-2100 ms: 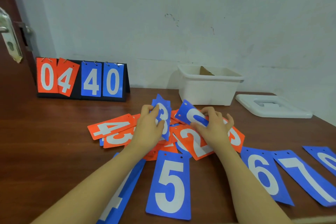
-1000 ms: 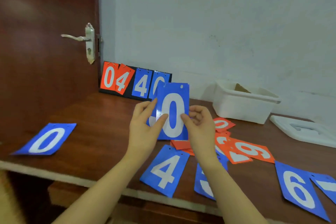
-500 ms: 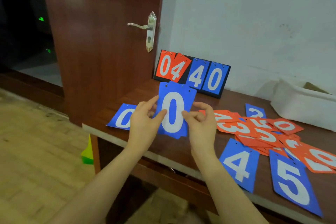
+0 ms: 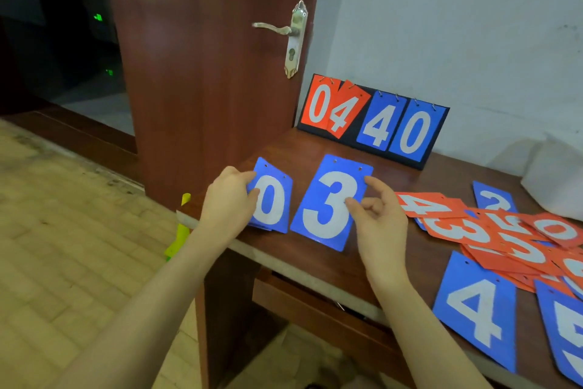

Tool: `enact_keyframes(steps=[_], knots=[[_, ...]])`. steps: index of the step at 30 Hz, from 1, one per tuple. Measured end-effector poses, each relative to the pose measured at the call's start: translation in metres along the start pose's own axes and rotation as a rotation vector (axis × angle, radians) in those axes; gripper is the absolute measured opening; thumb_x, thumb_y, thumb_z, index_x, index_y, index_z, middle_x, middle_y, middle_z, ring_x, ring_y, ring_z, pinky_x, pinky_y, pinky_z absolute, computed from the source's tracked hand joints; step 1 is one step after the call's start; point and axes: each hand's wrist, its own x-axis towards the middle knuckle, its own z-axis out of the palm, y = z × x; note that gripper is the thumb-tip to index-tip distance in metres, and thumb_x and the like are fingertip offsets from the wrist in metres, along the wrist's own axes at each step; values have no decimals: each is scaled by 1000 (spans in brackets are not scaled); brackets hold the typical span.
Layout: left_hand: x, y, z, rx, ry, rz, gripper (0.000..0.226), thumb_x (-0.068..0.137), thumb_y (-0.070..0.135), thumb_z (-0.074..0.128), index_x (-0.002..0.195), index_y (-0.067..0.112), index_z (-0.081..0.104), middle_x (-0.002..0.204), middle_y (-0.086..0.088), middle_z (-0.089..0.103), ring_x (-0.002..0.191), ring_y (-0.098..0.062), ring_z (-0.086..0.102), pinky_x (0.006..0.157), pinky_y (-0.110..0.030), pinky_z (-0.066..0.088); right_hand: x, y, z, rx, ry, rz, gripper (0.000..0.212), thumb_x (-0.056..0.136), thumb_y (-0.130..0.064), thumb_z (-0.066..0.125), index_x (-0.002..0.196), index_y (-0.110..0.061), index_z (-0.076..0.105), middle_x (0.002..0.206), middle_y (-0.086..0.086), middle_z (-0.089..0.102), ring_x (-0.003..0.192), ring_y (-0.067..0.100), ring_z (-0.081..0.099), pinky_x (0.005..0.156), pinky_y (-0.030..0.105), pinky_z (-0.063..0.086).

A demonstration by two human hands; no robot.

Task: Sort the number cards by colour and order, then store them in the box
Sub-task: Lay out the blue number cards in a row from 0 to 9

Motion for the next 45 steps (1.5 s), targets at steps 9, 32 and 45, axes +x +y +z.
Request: enact_keyframes(steps=[9,32,45], knots=[[-28,35,-1,-8,55,165,39,91,41,48,127,25,53,123,3,54,116,-19,45,97,-34,25,-4,-11,-19,-88,-67,-67,36,89,-19,61,123,-25,53,85,-1,62,86,9,61,70,22,52],[-87,182,80,86,-288,473,38,93,37,43,130,29,48,143,9,36,129,-17,28,101,-35,18,-14,3,-196,-997,-368,-70,36,95,-44,43,129,-35,50,131,-11,49,123,11,44,104,36,20],[-2,287,182,102,-474,551,32,93,31,40,116,20,60,122,-3,55,115,-23,45,97,-39,26,142,65,-257,-1005,-174,126,31,94,-34,45,116,-20,61,126,5,60,113,23,55,96,38,42]])
